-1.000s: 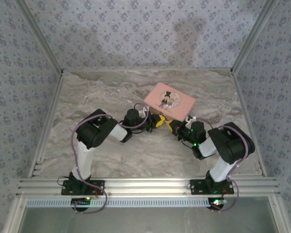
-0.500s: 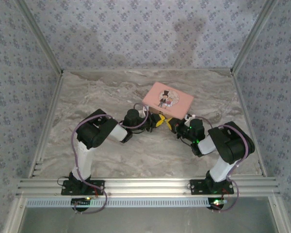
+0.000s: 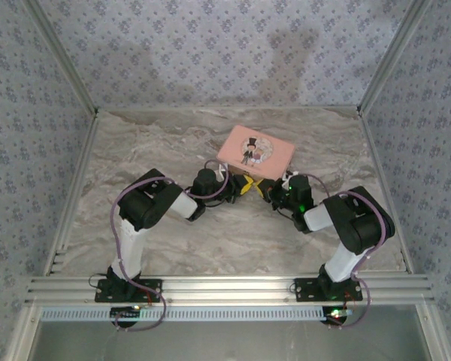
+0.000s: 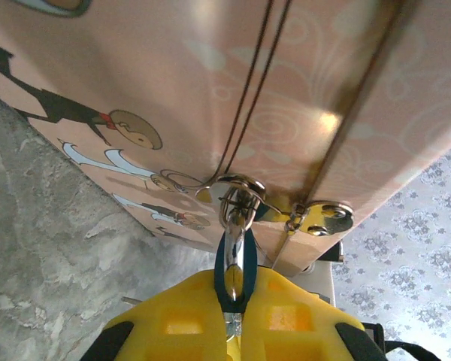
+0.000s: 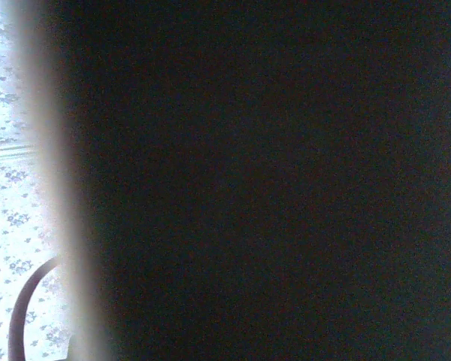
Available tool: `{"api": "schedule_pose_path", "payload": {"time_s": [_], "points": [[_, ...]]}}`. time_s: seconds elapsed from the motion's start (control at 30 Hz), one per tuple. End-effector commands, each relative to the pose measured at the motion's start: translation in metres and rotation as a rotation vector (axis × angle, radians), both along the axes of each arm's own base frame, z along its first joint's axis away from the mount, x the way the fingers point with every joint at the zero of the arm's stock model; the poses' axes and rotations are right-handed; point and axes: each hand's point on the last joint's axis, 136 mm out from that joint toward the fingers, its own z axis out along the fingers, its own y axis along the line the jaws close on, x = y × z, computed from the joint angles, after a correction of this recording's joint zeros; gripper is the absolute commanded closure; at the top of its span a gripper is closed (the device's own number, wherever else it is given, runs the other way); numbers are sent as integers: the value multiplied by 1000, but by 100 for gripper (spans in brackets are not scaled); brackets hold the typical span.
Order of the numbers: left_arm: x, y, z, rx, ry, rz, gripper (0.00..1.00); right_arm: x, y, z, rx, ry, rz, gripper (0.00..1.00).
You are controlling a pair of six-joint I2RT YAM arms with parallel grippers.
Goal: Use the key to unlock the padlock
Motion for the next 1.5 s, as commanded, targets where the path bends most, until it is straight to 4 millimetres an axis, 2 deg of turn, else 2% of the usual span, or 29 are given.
{"api": "schedule_pose_path", "payload": {"time_s": [0.0,0.13,0.37,0.63,0.8,0.87,1.07,1.33,1.47], "points": [[-69,-45,51,-135,-133,-319,100,9,8,19,-3,-74,23,96],[-56,-33,43,-105,-125,-250,100,-2,-2,10,-19,-41,29,89],[-30,-13,34,-52,-132,-147,100,-29,-21,-1,-102,1,44,68],[-24,-14,37,-72,-135,-133,100,-53,-26,2,-207,4,81,66],[-26,-15,41,-83,-138,-137,100,-56,-18,-2,-220,14,102,65],[-27,-15,43,-88,-139,-139,100,-55,-15,-5,-212,13,102,65],[-32,-19,45,-93,-137,-155,100,-45,-11,3,-202,-17,85,78],[-38,-23,46,-103,-134,-170,100,-34,-17,8,-211,-22,26,76],[-40,-25,46,-106,-132,-175,100,-30,-15,8,-197,-21,25,81]]}}
